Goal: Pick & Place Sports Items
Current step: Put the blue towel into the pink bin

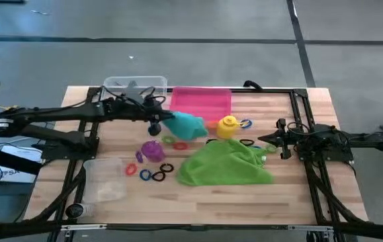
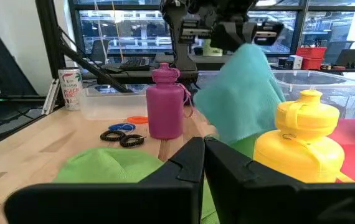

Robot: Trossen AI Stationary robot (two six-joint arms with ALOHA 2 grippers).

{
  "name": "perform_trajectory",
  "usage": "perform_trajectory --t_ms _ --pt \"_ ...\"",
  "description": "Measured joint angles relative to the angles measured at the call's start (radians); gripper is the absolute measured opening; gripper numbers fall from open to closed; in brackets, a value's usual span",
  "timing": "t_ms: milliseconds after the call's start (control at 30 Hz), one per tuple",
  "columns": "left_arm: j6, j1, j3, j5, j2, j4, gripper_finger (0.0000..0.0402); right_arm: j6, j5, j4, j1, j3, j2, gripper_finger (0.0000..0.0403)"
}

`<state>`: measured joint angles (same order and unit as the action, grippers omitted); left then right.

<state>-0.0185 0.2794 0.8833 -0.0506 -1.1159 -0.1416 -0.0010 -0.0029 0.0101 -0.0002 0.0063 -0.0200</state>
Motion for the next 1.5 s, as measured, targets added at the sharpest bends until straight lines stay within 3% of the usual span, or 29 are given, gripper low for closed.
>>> perform_trajectory --t_ms 800,1167,1500 --pt "0.037 0.0 0.005 -0.033 0.007 0.233 0.0 0.0 0.0 0.0 0.0 0.0 0.0 0.0" --pt "-0.07 0.015 0.121 -0.023 -0.003 0.233 0.0 0.0 0.0 0.0 0.0 0.0 0.0 0.0" --pt "-0.056 0.059 0.284 -0.024 -0.142 0.216 0.0 0.0 0.0 0.0 0.0 0.0 0.0 0.0"
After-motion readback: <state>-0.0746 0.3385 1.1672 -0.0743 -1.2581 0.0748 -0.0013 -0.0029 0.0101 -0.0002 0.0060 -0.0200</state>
